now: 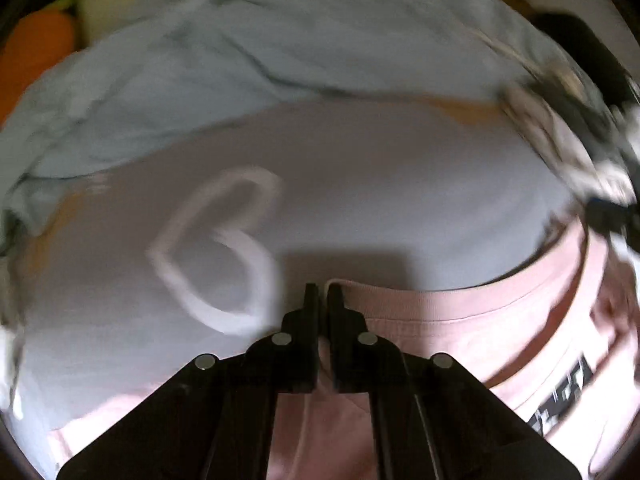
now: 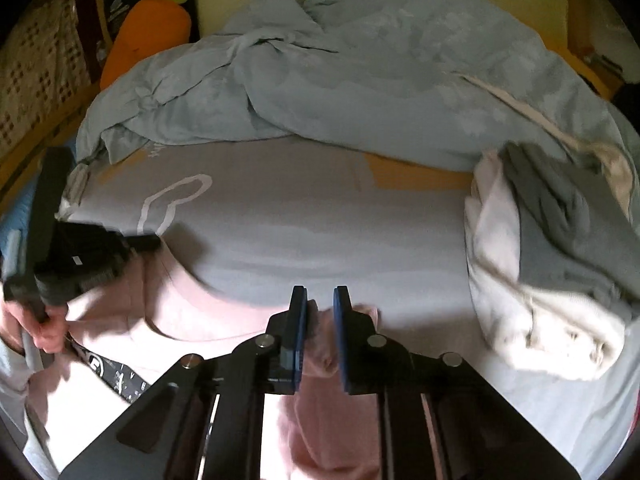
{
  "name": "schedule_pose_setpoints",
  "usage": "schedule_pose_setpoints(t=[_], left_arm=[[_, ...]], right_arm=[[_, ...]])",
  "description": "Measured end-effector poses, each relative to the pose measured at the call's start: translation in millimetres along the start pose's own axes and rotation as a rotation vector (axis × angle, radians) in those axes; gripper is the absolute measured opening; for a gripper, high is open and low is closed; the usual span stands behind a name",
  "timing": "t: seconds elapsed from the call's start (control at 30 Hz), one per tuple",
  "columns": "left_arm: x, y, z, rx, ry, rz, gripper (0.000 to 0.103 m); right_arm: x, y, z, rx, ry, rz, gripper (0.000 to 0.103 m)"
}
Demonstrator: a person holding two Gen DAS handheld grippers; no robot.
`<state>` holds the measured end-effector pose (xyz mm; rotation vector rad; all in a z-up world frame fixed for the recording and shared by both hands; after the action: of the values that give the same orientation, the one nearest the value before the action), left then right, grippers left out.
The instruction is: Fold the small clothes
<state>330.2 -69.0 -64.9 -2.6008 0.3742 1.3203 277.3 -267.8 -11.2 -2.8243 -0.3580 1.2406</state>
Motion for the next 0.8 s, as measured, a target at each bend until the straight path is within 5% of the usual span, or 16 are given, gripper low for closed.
schedule_pose_setpoints(t=[0.13, 0.23, 0.4, 0.53, 0.63, 0.7, 0.8], left_arm=[[-6.0, -44.6, -15.7, -0.109, 0.046, -0.079, 0.003], [3.9, -61.6, -16.0, -0.162, 0.020, -0.046, 0.003], [29.0, -52.9, -8.0, -0.103, -0.013, -0.088, 0.004], [41.9, -53.5, -0.2, -0.078, -0.020, -0.100, 0.011], [34.7, -53.0, 0.2, -0.027, 0.003, -0.159, 0.026], [17.6, -51.2, -1.9, -0.009, 0.072, -0.181, 0.048], [-22.0, -48.0, -4.5, -0.008, 0.213, -0.251, 0.084]], right_arm=[[19.7, -8.1, -15.7, -0.006, -0.015, -0.001, 0.012], [40.3, -14.2, -27.5, 0.013, -0.031, 0.001, 0.011], [66.9, -15.1, -39.8, 0.087, -0.032, -0.021, 0.010], [44.8, -4.8, -40.7, 0.123, 0.028, -0.029, 0.010], [8.8, 9.9, -35.1, 0.103, 0.071, 0.001, 0.022], [-21.0, 22.8, -29.1, 0.100, 0.120, 0.028, 0.046], [-66.2, 42.7, -13.4, 0.119, 0.183, 0.068, 0.050]])
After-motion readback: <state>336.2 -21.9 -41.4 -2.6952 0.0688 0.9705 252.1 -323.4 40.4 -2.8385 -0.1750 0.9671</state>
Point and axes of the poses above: each gripper's, at about its wrist camera, not at the fingertips, and x roughly the way its jaws point, y to its right, z to its underside, the point moved 6 cm from there along x, roughly the way its jaws point, and after that the axes turned 1 degree about -z, right-handed, at the moved point
